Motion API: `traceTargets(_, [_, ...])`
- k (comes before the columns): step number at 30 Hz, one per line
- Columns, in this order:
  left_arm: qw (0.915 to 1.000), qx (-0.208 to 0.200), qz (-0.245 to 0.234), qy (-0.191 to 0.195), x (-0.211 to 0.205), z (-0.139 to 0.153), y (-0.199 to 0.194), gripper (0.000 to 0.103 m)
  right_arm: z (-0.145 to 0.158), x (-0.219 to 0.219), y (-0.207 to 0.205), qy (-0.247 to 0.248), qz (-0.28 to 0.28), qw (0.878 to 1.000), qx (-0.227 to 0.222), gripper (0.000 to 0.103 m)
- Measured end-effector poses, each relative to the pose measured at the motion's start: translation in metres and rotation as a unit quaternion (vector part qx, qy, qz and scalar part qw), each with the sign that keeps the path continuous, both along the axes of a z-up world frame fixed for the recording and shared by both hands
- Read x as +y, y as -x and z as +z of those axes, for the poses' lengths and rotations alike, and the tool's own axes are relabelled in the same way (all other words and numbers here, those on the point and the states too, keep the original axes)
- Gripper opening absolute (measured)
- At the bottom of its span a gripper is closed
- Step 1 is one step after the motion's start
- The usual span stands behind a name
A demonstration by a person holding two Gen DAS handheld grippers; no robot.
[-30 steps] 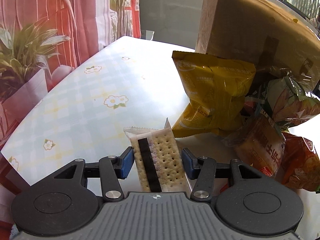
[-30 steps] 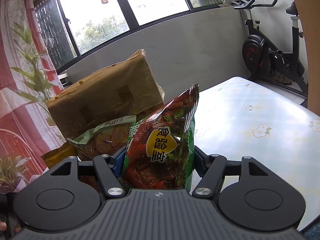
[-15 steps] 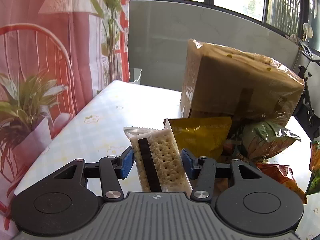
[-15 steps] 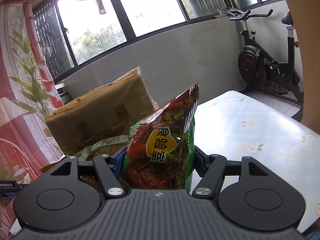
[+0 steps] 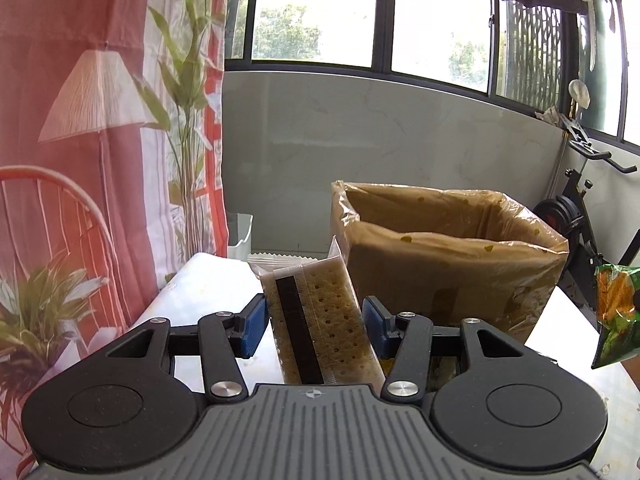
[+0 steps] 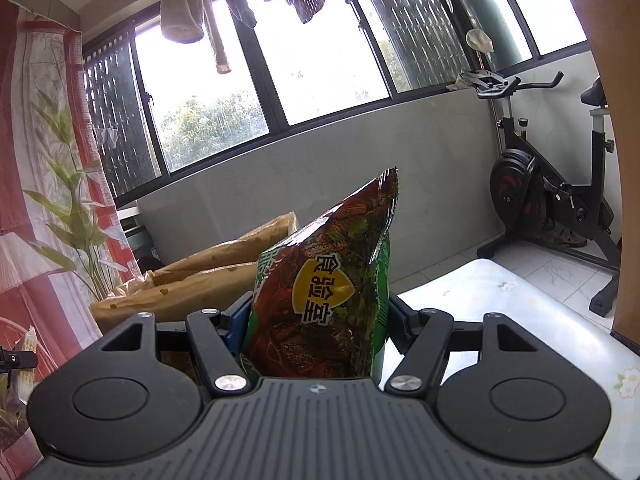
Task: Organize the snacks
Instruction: 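Carry both packets over the box and open both tools to drop them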
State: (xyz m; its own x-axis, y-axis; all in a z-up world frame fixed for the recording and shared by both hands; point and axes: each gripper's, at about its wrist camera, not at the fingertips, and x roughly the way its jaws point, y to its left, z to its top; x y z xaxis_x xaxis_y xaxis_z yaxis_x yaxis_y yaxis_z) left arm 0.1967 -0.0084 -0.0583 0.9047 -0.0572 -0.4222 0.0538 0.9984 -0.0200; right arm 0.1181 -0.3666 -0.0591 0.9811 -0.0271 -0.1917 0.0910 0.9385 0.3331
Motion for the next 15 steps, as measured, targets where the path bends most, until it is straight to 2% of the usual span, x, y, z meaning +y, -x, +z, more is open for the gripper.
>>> traceTargets(9, [0.9996,-0.013,-0.024,-0.002,-0.025,0.021,-0.048,0.054,0.020,0.005,-0.041,0.022,0.025,0.999,-0.017,0.068])
traceTargets(15, [0.9986,-0.035,-0.040,0.000,-0.047,0.039,-0.086,0.054,0.046,0.006,-0.075,0.040,0.038,0.997,-0.050,0.068])
